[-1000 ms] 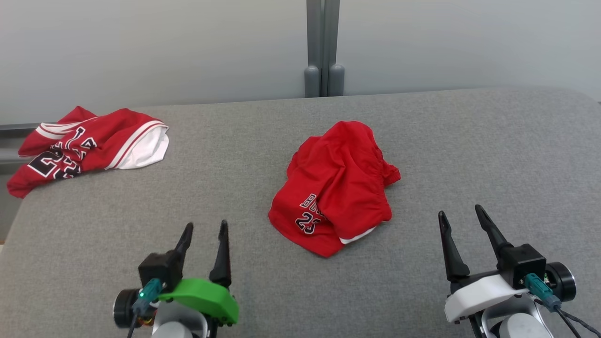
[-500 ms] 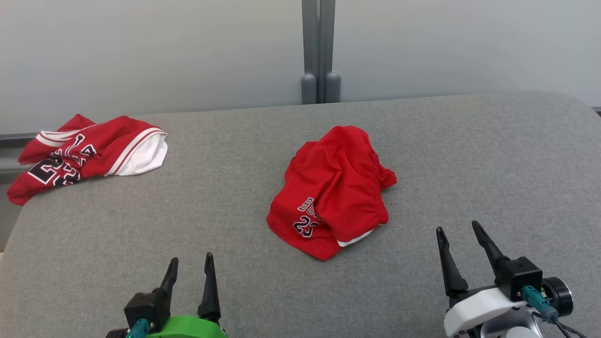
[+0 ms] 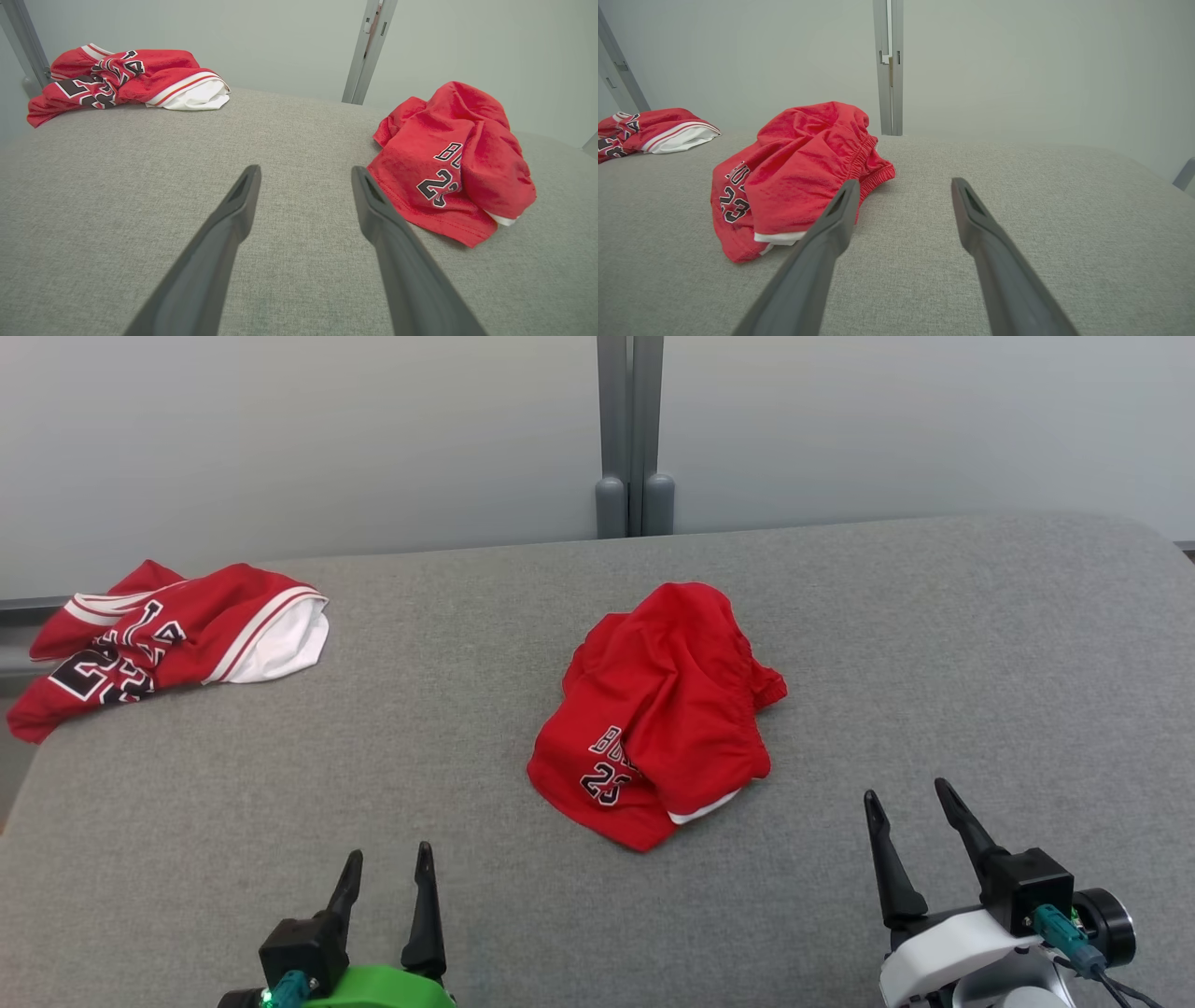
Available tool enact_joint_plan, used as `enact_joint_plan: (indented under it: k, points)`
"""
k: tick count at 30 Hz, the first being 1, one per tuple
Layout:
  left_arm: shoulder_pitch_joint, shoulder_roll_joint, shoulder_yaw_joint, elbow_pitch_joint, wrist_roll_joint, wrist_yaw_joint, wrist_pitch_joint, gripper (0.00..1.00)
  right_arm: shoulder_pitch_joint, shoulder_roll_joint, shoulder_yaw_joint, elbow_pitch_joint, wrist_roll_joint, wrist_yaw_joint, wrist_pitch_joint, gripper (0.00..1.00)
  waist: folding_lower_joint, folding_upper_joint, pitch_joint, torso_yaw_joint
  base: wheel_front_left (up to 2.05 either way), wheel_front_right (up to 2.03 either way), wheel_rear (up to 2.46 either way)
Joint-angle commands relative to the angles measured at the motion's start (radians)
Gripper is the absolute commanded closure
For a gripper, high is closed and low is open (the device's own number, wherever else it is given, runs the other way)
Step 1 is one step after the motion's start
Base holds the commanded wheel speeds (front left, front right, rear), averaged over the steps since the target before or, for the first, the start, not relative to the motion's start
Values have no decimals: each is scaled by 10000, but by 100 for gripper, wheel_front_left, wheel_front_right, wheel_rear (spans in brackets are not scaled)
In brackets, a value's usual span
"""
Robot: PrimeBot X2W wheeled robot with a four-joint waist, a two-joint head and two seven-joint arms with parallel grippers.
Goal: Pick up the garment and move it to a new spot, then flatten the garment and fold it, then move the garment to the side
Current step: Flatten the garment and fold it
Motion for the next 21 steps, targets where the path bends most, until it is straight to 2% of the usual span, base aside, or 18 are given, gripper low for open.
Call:
enact_joint_plan:
  k: [1, 9, 14, 21]
  points:
    - [-128, 5, -29, 53, 115, -52, -33, 0, -91, -25, 1, 12, -13, -14, -31, 0, 0, 0, 64, -43, 0, 0, 0]
    - [-1005, -24, -1038, 547, 844, -340, 227, 0, -304, -27, 149, -88, -72, -14, -31, 0, 0, 0, 607, -543, 0, 0, 0]
    - [-1901, -176, -2043, 1375, 1411, -695, 662, 0, -548, -27, 258, -92, -97, -14, -31, 0, 0, 0, 1132, -1132, 0, 0, 0]
    - [-2844, -327, -2851, 2670, 1525, -1054, 964, 0, -858, -24, 361, -121, -40, -14, -31, 0, 0, 0, 1690, -2074, 0, 0, 0]
